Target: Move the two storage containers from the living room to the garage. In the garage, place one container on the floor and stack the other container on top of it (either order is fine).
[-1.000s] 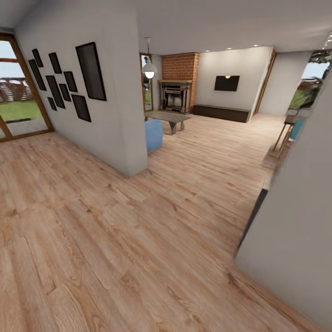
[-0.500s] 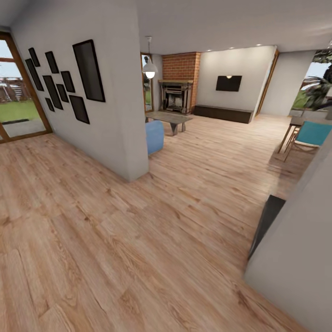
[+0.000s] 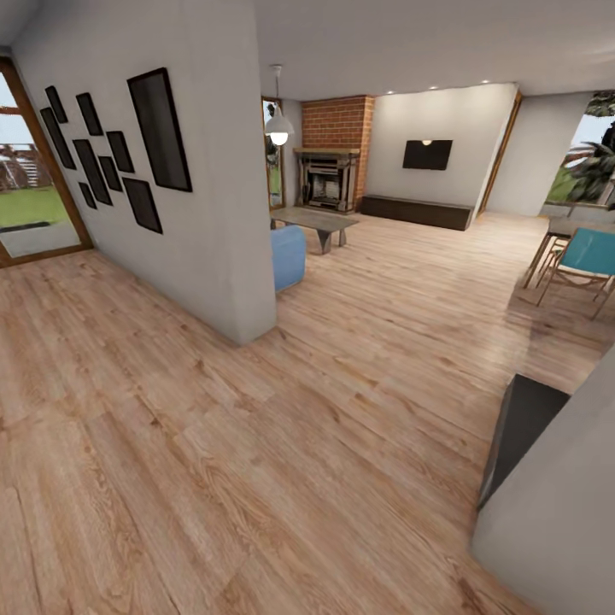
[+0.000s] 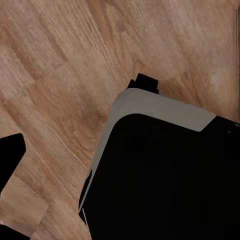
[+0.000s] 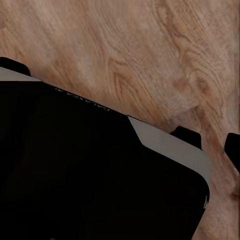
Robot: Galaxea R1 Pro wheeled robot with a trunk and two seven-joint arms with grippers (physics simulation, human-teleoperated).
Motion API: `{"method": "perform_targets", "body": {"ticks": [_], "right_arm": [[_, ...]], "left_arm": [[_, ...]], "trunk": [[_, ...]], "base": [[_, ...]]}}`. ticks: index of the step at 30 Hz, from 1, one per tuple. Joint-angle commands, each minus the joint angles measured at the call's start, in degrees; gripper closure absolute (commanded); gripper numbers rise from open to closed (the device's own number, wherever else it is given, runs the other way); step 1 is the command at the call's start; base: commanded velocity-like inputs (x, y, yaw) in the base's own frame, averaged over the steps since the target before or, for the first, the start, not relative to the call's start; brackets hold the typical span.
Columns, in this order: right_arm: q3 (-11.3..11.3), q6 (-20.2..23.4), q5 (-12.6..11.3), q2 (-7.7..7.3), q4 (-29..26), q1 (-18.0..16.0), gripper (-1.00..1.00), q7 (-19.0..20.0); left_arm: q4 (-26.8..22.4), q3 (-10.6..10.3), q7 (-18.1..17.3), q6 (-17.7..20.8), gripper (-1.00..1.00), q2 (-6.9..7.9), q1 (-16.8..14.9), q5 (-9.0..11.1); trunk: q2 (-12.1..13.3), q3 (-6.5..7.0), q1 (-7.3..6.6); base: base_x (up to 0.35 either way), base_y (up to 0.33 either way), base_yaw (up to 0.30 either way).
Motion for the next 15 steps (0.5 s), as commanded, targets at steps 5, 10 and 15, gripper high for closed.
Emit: {"method": "perform_targets", "body": {"ticks": [5,10,15], "right_arm": [[0.4,-0.4,0.1,0.01,0.3,-0.1,-1.0,0.0],[0.4,-0.4,0.1,0.01,0.3,-0.1,-1.0,0.0],[0.4,-0.4,0.0,0.01,0.3,-0.1,-1.0,0.0]], "left_arm": [[0.1,0.2,0.1,0.1,-1.0,0.0,-0.1,0.1],[0.1,0.2,0.1,0.1,-1.0,0.0,-0.1,0.1],[0.1,0.2,0.1,0.1,-1.0,0.0,-0.1,0.1]], "trunk": [[0.0,-0.05,0.04],[0.0,-0.05,0.04],[0.0,-0.05,0.04]], "base": [[0.339,0.005,0.0],[0.339,0.001,0.0],[0.339,0.0,0.0]]}}
